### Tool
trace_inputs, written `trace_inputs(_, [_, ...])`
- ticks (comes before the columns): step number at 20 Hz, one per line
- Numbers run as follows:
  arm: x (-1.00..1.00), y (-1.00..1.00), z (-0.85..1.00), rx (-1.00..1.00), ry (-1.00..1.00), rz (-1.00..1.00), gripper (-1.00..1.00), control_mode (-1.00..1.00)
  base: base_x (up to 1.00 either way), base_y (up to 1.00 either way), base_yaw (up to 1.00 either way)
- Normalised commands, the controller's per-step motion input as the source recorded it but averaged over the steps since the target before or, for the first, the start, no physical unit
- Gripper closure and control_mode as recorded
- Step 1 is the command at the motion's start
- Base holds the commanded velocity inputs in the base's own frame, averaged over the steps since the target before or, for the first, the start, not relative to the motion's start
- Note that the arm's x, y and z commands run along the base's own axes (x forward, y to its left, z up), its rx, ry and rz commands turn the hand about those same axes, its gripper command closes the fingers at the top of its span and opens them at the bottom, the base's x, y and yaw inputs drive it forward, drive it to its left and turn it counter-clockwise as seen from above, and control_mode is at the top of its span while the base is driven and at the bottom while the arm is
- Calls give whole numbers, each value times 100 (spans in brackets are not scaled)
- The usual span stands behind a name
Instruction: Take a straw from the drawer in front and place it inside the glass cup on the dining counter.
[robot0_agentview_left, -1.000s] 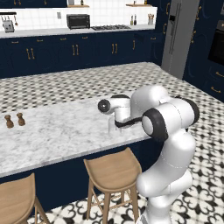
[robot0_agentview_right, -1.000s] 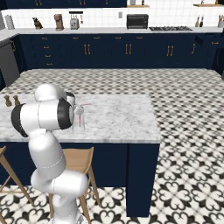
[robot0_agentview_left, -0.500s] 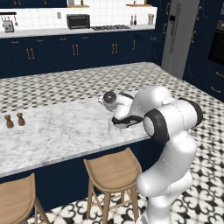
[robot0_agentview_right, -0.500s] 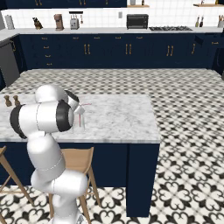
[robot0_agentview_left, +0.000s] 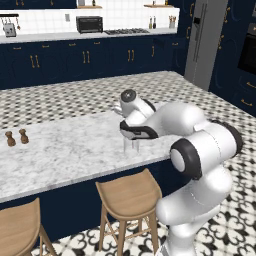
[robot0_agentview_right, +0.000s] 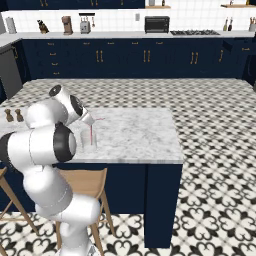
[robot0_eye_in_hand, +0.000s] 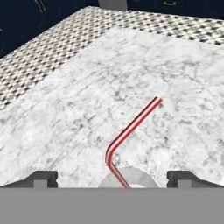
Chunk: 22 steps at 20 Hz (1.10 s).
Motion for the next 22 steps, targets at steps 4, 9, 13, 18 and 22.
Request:
trace_inputs(4, [-69,0,60,7,22,-1,-100,-100,0,0,0])
trace_inputs(9, [-94,-1,33,14,19,0,-100,-100,0,0,0])
trace_inputs(13, [-99,-39,1,1,1,-3,-100,-100,0,0,0])
trace_inputs(18, [-73,-61,0,4,0,-7,-100,-100,0,0,0])
trace_inputs(22, [-38,-74,0,10,6,-7,-100,-100,0,0,0])
